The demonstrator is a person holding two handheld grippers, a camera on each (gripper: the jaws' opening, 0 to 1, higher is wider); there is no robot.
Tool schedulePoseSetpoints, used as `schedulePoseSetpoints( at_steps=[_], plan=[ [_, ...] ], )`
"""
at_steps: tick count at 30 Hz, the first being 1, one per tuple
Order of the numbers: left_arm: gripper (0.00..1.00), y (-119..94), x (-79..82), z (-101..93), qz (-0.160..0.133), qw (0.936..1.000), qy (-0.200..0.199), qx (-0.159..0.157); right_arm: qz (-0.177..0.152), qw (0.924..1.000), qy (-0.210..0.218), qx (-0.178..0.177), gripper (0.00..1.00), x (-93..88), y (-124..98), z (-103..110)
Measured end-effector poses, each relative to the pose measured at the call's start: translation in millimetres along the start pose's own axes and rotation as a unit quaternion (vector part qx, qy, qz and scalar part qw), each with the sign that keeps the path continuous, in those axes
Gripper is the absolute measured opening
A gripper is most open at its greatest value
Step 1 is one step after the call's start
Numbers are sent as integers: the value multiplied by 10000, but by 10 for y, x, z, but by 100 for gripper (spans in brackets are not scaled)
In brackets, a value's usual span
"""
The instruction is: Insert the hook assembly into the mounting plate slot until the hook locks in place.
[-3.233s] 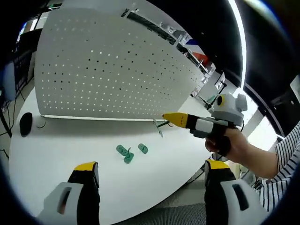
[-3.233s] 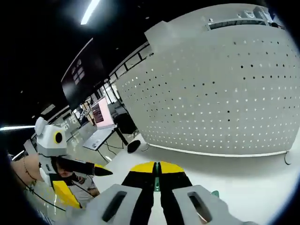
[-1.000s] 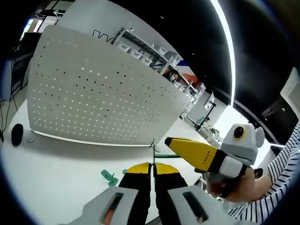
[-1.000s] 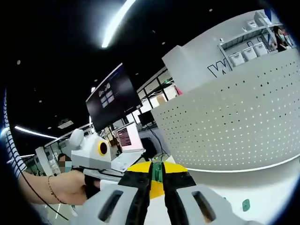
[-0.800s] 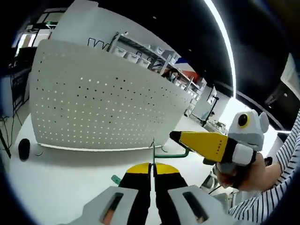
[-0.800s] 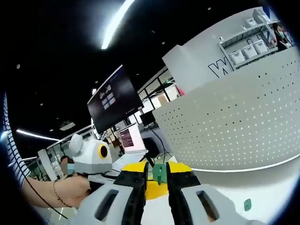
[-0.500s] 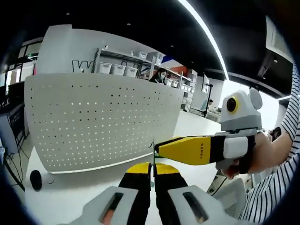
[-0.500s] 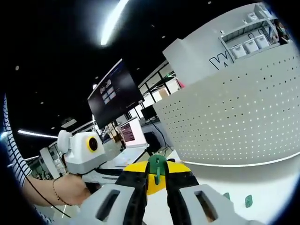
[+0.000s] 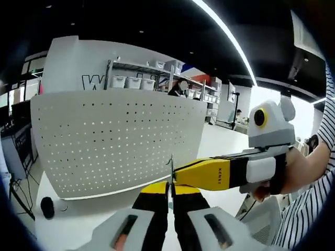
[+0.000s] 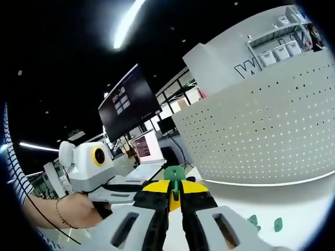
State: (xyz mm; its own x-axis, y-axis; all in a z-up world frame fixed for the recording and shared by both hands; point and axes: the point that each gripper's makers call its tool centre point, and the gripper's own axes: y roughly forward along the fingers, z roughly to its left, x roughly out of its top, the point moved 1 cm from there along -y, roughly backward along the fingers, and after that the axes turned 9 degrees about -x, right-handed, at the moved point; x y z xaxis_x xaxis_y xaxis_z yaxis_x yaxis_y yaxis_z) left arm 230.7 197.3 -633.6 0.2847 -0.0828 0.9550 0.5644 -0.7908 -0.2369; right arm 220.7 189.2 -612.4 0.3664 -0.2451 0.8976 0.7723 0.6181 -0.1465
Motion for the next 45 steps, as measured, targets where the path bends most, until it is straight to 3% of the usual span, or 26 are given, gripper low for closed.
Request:
schedulePoseSetpoints(
  at_steps=[9, 12, 16, 22, 25, 28, 30, 33, 37, 40, 45],
  plan=[
    [1, -3, -30, -7, 21, 10000, -27, 12, -21, 9999, 15, -109, 1, -26, -18, -10],
    [2, 28, -81, -18, 190, 9998, 72, 70, 51, 9994, 277, -187, 0, -78, -27, -52],
    [3, 48, -165, -16, 375, 9992, 115, 81, 142, 9992, 216, -289, 0, -145, -21, -76],
    [7, 21, -219, 5, 384, 9992, 6, 144, 203, 9989, 216, -376, 0, -154, -18, -103],
    [11, 4, -290, 47, 443, 9988, -194, 112, 197, 9985, 31, -507, 0, -129, -14, -160],
    [18, -31, -290, 97, 272, 9986, -445, 120, 166, 9976, -339, -589, 0, -90, -10, -196],
    [31, -38, -316, 114, 288, 9983, -501, 110, 67, 9951, -676, -714, 0, -52, 0, -230],
    [44, -42, -358, 95, 306, 9976, -614, 34, -262, 9847, -1306, -1120, 0, 41, 8, -329],
    [54, -64, -402, 92, 287, 9966, -767, 2, -475, 9783, -1446, -1406, 0, 71, 35, -390],
    [61, -85, -433, 97, 290, 9956, -892, -40, -725, 9658, -1793, -1728, 0, 100, 63, -460],
    [70, -144, -497, 159, 318, 9946, -985, 39, -986, 9560, -1894, -2012, 0, 176, 153, -515]
  ],
)
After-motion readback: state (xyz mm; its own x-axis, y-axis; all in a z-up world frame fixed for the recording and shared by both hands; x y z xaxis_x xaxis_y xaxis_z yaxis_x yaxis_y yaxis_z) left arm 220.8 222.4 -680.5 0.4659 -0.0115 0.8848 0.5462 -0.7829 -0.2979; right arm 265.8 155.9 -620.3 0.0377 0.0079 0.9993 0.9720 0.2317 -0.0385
